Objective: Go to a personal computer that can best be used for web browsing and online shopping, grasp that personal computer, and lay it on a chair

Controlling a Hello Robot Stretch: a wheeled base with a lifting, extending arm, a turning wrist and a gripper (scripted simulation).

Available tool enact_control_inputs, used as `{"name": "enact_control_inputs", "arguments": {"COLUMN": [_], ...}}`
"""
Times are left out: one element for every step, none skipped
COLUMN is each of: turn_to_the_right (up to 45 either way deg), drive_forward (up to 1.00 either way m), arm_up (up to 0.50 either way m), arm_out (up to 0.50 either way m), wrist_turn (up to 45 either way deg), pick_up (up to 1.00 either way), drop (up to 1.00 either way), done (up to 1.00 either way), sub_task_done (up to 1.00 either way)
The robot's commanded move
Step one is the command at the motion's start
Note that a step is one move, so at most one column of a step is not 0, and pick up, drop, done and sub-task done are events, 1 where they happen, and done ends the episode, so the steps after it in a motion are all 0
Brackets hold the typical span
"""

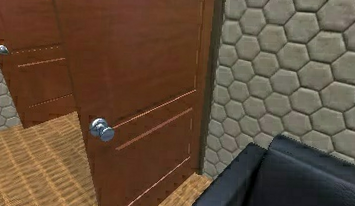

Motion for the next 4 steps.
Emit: {"name": "enact_control_inputs", "arguments": {"turn_to_the_right": [0.0,0.0,0.0,0.0], "drive_forward": [0.0,0.0,0.0,0.0], "arm_up": [0.0,0.0,-0.3,0.0], "arm_out": [0.0,0.0,0.0,0.0], "wrist_turn": [45.0,33.0,0.0,0.0], "pick_up": [0.0,0.0,0.0,1.0], "drop": [0.0,0.0,0.0,0.0], "done": [0.0,0.0,0.0,0.0], "sub_task_done": [0.0,0.0,0.0,0.0]}}
